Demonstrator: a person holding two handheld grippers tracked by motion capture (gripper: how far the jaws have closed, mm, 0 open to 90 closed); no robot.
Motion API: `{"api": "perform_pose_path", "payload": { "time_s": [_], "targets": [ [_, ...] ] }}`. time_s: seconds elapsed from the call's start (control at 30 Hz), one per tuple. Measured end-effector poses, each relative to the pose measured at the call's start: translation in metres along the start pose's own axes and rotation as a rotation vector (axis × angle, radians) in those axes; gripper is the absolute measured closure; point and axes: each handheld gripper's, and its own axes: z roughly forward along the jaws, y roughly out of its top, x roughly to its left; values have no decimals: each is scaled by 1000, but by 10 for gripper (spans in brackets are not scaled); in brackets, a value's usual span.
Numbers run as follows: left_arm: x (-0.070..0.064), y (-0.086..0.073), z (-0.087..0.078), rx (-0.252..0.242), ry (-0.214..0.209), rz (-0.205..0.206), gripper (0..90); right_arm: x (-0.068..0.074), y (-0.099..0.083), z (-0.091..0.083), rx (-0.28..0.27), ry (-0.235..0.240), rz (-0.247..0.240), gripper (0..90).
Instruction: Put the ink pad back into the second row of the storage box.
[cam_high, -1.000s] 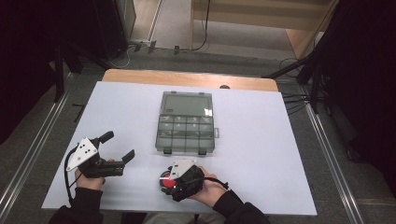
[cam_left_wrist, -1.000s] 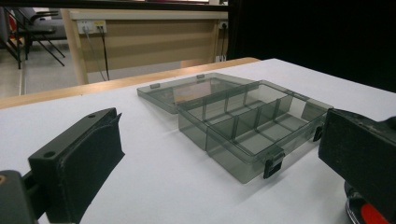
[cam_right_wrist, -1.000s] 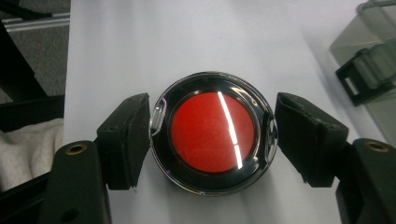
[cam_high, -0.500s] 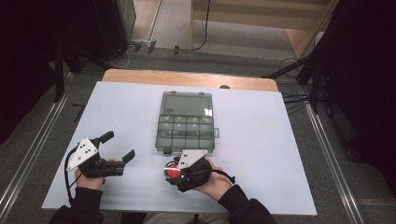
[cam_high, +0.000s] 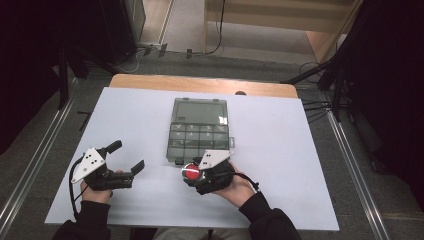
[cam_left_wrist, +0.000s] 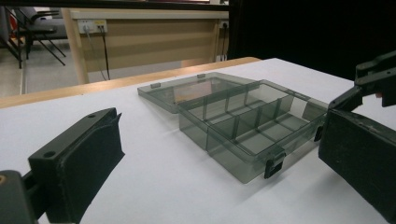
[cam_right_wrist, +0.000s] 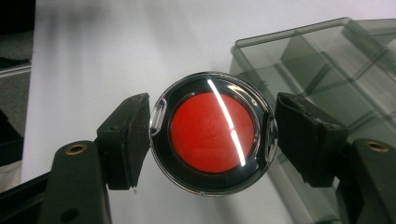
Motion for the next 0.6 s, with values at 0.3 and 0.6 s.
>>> {"api": "perform_pose_path", "payload": {
  "time_s": [0.3,0.6],
  "targets": [
    [0,0,0,0,-5,-4,0,-20,-2,-5,-34,-79,50,307],
    [0,0,0,-8,0,-8,0,-36,-6,-7,-72,-156,110,307]
  ]
}}
